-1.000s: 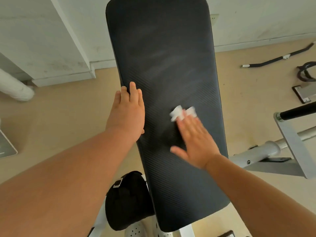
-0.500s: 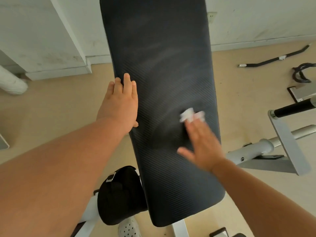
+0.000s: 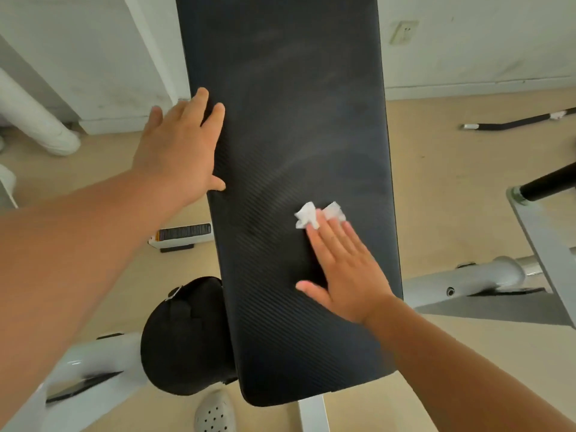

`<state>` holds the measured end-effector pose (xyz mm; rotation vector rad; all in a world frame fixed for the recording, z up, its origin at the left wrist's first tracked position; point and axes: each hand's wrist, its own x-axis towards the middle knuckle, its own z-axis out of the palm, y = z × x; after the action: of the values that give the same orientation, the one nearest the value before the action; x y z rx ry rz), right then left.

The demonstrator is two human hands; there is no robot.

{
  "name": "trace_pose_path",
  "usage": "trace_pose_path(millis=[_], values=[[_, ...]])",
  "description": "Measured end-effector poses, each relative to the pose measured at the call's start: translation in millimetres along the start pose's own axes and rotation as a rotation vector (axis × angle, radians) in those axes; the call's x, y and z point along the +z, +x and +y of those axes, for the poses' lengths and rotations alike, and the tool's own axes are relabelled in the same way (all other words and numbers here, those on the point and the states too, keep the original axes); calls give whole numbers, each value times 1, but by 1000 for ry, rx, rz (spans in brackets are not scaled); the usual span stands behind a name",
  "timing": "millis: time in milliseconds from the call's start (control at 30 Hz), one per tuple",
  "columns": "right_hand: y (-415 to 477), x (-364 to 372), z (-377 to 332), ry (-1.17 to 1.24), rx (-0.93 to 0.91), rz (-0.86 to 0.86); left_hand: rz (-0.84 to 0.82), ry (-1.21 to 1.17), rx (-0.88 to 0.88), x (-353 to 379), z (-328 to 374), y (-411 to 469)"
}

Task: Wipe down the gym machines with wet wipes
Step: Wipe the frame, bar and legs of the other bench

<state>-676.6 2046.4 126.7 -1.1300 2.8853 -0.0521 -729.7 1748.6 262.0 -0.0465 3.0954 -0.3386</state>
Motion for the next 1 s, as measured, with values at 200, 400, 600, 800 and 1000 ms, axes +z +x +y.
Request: trace_pose_path(millis=[200, 400, 600, 800, 1000], values=[[1, 2, -1, 271, 458, 99, 258, -287, -127, 46, 67, -81], [-43, 39, -15, -31, -251, -2, 223, -395, -270, 76, 126, -155], [-31, 18, 17, 139, 272, 145, -315, -179, -273, 73, 163, -188], [-55, 45, 13, -56, -346, 60, -361, 86, -280, 81, 187, -177], [-55, 26, 36, 176, 157, 98, -374, 79, -310, 78, 195, -181]])
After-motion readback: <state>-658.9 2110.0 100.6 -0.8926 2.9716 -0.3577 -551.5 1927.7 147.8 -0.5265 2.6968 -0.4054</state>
